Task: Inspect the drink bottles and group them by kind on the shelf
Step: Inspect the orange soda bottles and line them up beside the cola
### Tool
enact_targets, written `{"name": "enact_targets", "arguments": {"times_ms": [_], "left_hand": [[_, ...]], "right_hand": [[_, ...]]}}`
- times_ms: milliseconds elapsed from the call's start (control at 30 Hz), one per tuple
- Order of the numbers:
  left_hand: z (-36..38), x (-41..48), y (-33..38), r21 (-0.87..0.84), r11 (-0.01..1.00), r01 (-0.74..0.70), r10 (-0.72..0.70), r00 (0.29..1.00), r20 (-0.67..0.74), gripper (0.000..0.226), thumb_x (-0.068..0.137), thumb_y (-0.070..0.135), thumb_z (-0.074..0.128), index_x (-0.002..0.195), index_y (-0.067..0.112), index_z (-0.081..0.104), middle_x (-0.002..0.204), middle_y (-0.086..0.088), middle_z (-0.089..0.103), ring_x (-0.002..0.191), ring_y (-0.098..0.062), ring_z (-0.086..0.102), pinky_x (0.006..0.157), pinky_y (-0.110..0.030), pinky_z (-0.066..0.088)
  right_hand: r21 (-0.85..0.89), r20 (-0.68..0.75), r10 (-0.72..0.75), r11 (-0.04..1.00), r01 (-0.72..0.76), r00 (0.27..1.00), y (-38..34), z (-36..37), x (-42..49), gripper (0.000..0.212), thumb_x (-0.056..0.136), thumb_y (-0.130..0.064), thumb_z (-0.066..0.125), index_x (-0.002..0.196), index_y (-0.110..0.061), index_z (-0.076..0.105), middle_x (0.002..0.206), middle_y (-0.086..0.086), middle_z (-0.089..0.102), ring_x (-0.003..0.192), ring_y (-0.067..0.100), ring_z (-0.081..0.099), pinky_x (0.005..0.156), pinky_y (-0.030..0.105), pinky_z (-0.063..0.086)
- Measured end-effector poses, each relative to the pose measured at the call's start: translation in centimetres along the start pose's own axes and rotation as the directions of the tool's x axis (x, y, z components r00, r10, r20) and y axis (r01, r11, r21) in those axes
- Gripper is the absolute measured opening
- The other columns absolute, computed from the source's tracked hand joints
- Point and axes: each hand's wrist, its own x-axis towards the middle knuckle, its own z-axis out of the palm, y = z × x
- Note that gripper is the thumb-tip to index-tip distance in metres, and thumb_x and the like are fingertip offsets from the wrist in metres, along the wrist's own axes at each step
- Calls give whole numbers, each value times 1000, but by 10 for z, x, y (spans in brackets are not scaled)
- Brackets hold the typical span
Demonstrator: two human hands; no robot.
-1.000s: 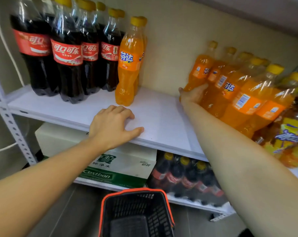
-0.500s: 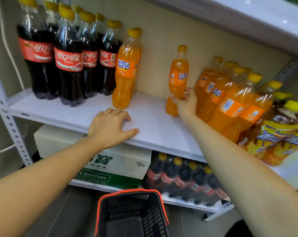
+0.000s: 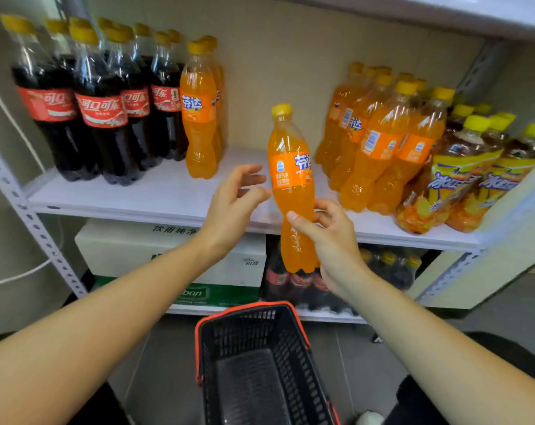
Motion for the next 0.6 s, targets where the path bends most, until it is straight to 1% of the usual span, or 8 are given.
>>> {"name": "enact_targets", "arguments": {"times_ms": [33, 67, 167, 267, 333, 433, 533, 600], "left_hand": [[5, -4, 4, -108, 994, 21, -17, 999, 35, 60, 81, 33, 65, 138, 21, 52, 127, -1, 66, 113, -13, 66, 91, -34, 57], [9, -8, 6, -157, 987, 38, -27, 997, 67, 64, 81, 30, 68, 141, 22, 47, 126, -3, 66, 110, -13, 68, 88, -33, 59], [21, -18, 6, -123, 991, 60, -46, 992, 114, 78, 85, 20, 80, 150, 22, 35, 126, -3, 64, 95, -8, 73, 78, -28, 60], [31, -23, 1, -80, 995, 52, -43, 993, 108, 64, 86, 20, 79, 141, 24, 46, 117, 1, 65, 84, -5, 73, 69, -23, 58], [32, -23, -2, -92, 993, 75, -65, 993, 101, 53, 88, 22, 77, 134, 25, 50, 113, 2, 65, 82, -5, 73, 65, -21, 57], [27, -21, -6, -122, 985, 119, -99, 982, 159, 49, 89, 25, 74, 134, 21, 54, 116, -4, 66, 91, -13, 74, 67, -27, 60], [24, -22, -9, -167, 975, 148, -110, 970, 217, 57, 85, 30, 73, 138, 20, 55, 122, -8, 67, 99, -23, 74, 77, -38, 63], [23, -21, -12, -210, 964, 166, -113, 964, 241, 56, 87, 29, 73, 139, 19, 55, 124, -9, 68, 101, -25, 73, 78, -41, 62]], "right_hand": [[13, -12, 14, 1000, -14, 1000, 6, -2, -11, 36, 83, -22, 85, 110, -22, 62, 95, 0, 75, 85, 14, 75, 68, 28, 58], [14, -29, 20, 1000, -20, 999, 12, -3, -20, 36, 82, -21, 85, 110, -21, 61, 94, 0, 75, 86, 15, 74, 70, 28, 58], [-30, -74, -13, 999, 10, 997, 27, -8, -39, 41, 80, -16, 87, 108, -20, 58, 94, 0, 72, 84, 11, 72, 71, 24, 57], [-140, -85, -55, 989, 43, 995, 34, -13, -47, 47, 76, -18, 90, 107, -22, 55, 97, -3, 70, 79, 2, 68, 69, 18, 55], [-201, -65, -59, 978, 45, 996, 38, -16, -49, 51, 74, -23, 92, 107, -27, 54, 100, -8, 68, 81, -1, 66, 68, 15, 53], [-221, 45, -3, 975, 13, 999, 37, -20, -48, 51, 78, -27, 89, 115, -35, 55, 107, -12, 70, 91, -5, 67, 72, 13, 53], [-145, 193, 45, 989, -17, 980, 33, -25, -44, 45, 89, -25, 79, 127, -37, 56, 116, -12, 73, 104, 3, 70, 81, 23, 58], [-102, 235, 67, 994, -44, 970, 30, -28, -42, 44, 94, -24, 73, 133, -33, 55, 121, -9, 72, 109, 8, 70, 85, 27, 58]]}}
